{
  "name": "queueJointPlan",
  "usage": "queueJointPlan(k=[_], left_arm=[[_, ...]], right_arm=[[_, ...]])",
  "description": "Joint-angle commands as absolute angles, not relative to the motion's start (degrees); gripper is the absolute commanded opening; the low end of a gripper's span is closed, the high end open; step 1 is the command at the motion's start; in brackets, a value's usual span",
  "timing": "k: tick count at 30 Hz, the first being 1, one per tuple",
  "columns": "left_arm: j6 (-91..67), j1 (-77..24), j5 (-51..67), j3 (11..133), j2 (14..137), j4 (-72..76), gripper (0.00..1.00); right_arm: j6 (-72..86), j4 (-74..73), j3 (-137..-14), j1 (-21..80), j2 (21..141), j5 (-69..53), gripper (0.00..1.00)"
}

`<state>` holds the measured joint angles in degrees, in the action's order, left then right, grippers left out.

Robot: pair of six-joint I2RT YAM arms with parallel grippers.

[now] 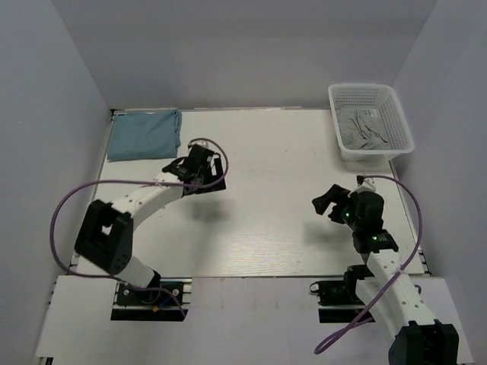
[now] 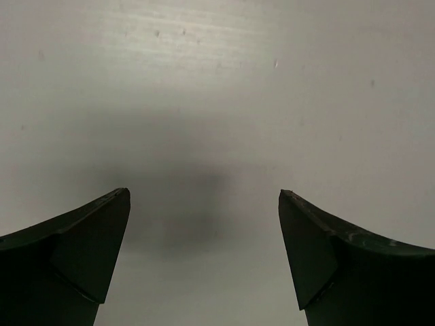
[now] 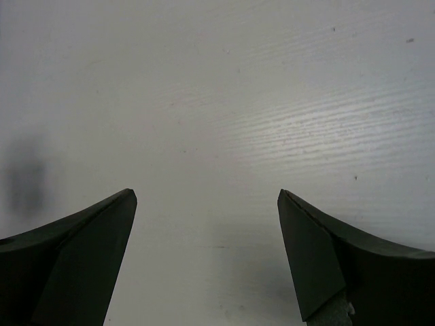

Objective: Fold and stack the t-shirts
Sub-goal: Put the neatly folded tshirt into the corner of the board with the left arm

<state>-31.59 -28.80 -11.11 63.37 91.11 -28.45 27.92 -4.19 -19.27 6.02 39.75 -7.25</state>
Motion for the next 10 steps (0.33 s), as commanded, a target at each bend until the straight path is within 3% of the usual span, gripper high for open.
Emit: queueJointPlan(k=[1, 10], left_arm=[[-35.7, -30.3, -13.1, 56.4, 77.4, -24.2, 1.0], [-34.3, -34.2, -9.0, 45.7, 68.4, -15.0, 1.0]], right_arm=[[29.6, -4.0, -15.6, 6.1, 36.4, -7.2, 0.9], [28.6, -3.6, -12.4, 6.1, 28.4, -8.9, 0.9]])
